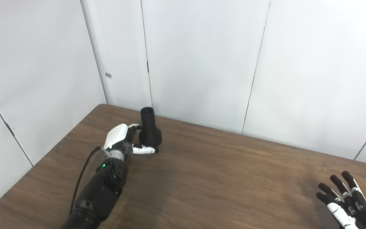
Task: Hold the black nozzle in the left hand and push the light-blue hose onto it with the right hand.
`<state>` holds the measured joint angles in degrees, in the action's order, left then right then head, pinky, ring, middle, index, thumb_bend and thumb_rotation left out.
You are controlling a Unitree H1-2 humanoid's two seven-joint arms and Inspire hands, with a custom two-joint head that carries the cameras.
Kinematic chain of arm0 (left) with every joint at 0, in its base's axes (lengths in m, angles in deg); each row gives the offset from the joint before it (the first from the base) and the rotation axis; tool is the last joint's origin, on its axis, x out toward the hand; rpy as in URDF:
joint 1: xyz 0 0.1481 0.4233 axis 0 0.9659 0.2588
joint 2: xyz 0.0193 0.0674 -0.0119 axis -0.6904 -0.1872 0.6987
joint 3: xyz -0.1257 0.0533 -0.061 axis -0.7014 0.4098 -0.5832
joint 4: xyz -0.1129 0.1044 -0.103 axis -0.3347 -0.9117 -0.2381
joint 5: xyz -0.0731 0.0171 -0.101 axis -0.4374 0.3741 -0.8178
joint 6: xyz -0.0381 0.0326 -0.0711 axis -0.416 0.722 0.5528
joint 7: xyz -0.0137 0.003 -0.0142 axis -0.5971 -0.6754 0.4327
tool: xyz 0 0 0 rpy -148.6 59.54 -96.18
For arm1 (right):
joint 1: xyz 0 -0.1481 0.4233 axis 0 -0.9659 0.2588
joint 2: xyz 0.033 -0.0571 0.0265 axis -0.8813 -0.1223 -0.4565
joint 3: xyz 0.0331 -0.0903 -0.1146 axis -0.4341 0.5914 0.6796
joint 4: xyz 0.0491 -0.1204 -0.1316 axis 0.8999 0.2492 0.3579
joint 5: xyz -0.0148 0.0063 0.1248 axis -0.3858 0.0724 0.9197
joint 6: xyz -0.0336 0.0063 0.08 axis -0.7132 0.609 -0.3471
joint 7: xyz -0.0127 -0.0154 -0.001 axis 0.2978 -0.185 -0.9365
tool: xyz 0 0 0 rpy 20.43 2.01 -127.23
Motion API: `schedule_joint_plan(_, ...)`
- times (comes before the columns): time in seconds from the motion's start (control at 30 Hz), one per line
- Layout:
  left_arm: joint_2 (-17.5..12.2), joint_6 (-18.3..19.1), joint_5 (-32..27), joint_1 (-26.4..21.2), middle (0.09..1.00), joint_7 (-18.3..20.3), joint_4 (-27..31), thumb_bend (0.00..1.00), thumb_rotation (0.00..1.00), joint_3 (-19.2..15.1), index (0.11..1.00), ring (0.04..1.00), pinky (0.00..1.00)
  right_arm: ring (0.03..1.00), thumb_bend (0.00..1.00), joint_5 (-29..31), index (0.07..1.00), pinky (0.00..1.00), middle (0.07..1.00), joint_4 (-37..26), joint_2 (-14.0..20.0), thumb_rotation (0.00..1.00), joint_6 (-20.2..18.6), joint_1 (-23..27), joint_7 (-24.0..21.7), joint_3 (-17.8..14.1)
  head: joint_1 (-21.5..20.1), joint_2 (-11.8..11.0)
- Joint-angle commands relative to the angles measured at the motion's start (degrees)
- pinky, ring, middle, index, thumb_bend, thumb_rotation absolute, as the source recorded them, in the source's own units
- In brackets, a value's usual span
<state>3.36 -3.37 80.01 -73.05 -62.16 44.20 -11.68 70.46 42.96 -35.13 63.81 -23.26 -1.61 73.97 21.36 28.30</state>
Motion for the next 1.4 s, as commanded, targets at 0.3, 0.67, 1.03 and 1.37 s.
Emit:
schedule_joint_plan(0.3, 1.07, -1.37, -1.95, -2.94, 0.833, -1.98, -2.1, 0.93, 0.28, 1.15, 0.816, 0.945, 1.0, 0.812, 0.27, -0.74, 0.881, 0.78, 0.891, -2.19, 0.58, 0.0, 0.87, 0.85, 0.14, -0.26, -0.45, 0.82)
schedule_joint_plan(0.67, 2.2, -3.42, -3.47, -4.06, 0.794, -2.12, -5.56, 0.94, 0.28, 1.95, 0.781, 0.872, 0.99, 0.788, 0.28, -2.13, 0.846, 0.74, 0.862, -2.56, 1.32, 0.0, 1.39, 0.34, -0.1, 0.11, -0.88, 1.52)
schedule_joint_plan(1.03, 2.89, -7.81, -5.07, -3.78, 0.539, -3.0, -8.83, 0.53, 0.02, 2.77, 0.461, 0.633, 0.87, 0.782, 0.27, -2.21, 0.844, 0.75, 0.85, -3.07, 1.86, 0.0, 1.0, -0.1, -0.31, 0.2, -1.06, 2.7)
schedule_joint_plan(1.37, 2.16, -10.97, -3.03, -3.31, 0.523, -5.82, -10.28, 0.52, 0.0, 4.92, 0.454, 0.619, 0.84, 0.756, 0.3, -2.26, 0.832, 0.7, 0.837, -2.58, 1.98, 0.0, 1.3, -0.07, -0.35, -0.04, -0.99, 3.23)
